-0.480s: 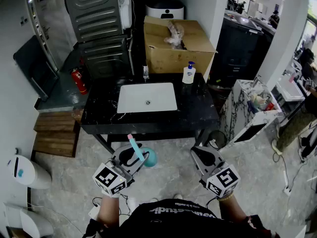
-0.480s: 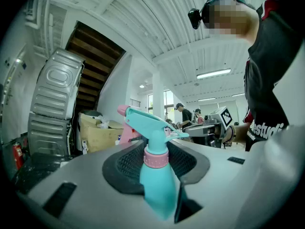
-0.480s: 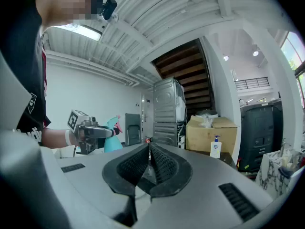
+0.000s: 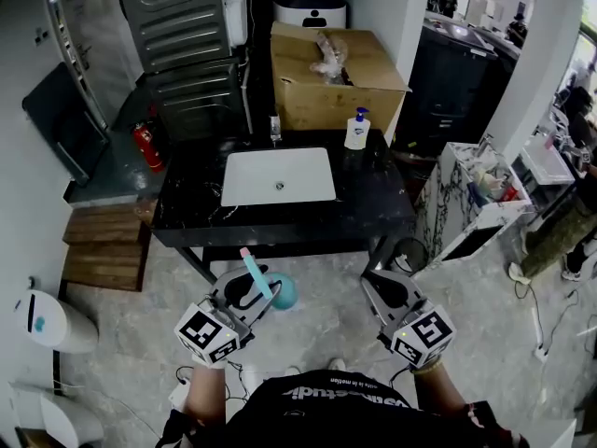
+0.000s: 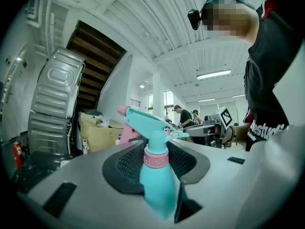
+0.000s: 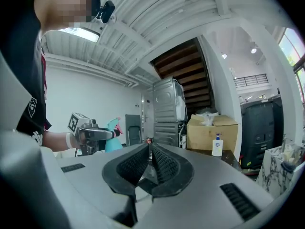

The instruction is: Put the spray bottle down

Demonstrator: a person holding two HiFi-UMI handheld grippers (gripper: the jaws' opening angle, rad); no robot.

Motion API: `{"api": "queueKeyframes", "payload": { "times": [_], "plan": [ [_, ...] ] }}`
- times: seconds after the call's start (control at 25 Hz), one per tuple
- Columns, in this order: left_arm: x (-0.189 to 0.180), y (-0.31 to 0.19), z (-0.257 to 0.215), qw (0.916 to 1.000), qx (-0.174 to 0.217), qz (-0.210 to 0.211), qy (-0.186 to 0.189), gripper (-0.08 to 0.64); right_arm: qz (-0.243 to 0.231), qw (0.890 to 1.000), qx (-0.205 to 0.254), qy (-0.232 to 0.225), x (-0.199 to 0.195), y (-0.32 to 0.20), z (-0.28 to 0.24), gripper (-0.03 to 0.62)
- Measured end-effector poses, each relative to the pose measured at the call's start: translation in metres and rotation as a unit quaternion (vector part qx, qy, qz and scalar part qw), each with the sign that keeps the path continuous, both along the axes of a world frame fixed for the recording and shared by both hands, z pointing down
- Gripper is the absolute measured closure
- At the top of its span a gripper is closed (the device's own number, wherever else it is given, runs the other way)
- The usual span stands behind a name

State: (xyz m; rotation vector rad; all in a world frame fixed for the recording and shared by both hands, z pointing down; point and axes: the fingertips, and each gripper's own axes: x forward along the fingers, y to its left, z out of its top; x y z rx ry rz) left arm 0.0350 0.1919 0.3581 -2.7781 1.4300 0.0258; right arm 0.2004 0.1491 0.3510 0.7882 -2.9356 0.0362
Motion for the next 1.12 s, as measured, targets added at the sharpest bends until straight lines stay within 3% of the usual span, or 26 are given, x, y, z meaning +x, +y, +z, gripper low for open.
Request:
{"api": "queueKeyframes", "payload": {
  "times": [0.76,0.96,1.12],
  "plan": [
    [-0.06,0.022,0.023,0.9998,-0.011,0.011,0.011,0.403,0.022,0.999,-0.036,0.011,-0.049,0.03,0.023,0.551],
    [-0.067,0.004,0.034,0.9995,-0.022,0.01,0.022,0.403,0.019,0.998,-0.059,0.005,-0.057,0.02,0.035,0.551],
    [-0.072,-0.032,0.04,0.9996,-0.023,0.004,0.016,0.403,0.014,0.998,-0.061,0.014,-0.06,-0.017,0.049,0.551]
  ]
}}
